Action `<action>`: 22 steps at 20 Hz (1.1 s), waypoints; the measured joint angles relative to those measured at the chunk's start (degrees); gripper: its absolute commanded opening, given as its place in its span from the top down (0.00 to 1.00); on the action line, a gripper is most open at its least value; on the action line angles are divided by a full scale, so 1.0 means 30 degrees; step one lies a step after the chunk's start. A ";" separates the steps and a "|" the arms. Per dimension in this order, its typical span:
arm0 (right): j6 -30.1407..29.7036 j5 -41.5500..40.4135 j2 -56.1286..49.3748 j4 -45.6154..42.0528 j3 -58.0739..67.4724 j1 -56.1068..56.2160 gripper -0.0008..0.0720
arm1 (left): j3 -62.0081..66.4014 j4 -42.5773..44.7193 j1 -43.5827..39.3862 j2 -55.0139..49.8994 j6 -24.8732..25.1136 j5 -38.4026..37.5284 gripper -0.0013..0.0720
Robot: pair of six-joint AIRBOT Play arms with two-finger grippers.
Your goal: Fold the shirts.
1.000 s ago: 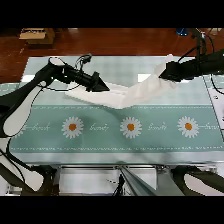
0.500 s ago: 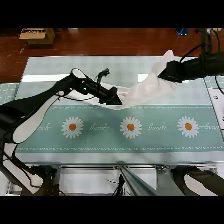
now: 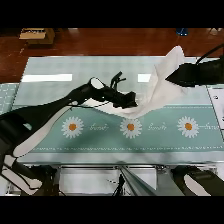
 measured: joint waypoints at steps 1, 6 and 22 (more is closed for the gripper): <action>0.0051 0.0015 -0.0029 -0.0022 0.0000 0.0022 0.96 | -0.0007 0.0707 0.0481 0.0634 -0.0102 -0.0015 0.95; 0.0211 -0.0707 -0.1508 -0.0918 0.0000 0.2025 0.96 | -0.0015 0.4415 0.5450 0.5319 -0.0248 -0.1392 0.95; 0.1239 -1.4411 -1.2152 0.3614 -0.0007 0.8677 0.49 | -0.0525 0.6200 1.7187 1.4389 0.0481 -0.8138 0.94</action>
